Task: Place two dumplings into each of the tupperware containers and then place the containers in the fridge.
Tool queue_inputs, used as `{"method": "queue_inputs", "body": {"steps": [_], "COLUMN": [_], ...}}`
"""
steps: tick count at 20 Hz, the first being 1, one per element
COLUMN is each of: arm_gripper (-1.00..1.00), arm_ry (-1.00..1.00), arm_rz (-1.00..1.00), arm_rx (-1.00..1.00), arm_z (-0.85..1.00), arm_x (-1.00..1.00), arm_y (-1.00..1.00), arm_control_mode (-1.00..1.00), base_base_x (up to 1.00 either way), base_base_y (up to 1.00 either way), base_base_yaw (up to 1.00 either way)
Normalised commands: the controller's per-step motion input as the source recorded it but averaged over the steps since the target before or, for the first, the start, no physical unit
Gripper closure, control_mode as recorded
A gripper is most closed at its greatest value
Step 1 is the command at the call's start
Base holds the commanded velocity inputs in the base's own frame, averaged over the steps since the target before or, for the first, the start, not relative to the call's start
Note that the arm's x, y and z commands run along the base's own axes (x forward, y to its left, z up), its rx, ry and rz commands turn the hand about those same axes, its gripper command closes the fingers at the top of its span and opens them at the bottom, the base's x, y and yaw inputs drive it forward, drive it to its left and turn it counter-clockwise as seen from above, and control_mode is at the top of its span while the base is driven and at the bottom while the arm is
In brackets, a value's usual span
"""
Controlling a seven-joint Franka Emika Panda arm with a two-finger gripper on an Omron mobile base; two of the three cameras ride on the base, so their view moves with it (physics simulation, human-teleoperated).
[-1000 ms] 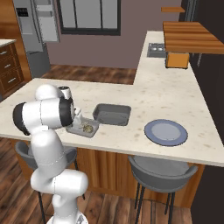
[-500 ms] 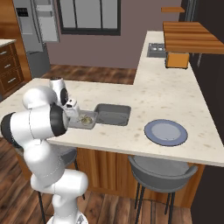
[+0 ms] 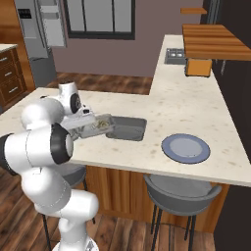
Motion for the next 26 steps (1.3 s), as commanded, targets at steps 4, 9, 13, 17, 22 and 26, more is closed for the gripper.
{"method": "queue_inputs", "body": {"steps": [4, 9, 13, 17, 22, 26], "arm_gripper": [1.00, 1.00, 1.00, 1.00, 1.00, 1.00], "arm_ry": [0.01, 0.03, 0.10, 0.01, 0.00, 0.00], "arm_rz": [0.55, 0.61, 0.51, 0.42, 0.33, 0.08], "arm_rx": [0.00, -0.04, -0.06, 0.00, 0.00, 0.00], "arm_z": [0.06, 0.07, 0.33, 0.42, 0.45, 0.44], "arm_x": [-0.33, -0.71, -0.58, -0.15, -0.36, -0.65], "arm_y": [-0.67, -0.32, -0.02, -0.27, -0.51, -0.38], "arm_control_mode": [-1.00, -1.00, -1.00, -1.00, -1.00, -1.00], "base_base_x": [0.00, 0.00, 0.00, 0.00, 0.00, 0.00], "base_base_y": [0.00, 0.00, 0.00, 0.00, 0.00, 0.00], "base_base_yaw": [0.00, 0.00, 0.00, 0.00, 0.00, 0.00]}}
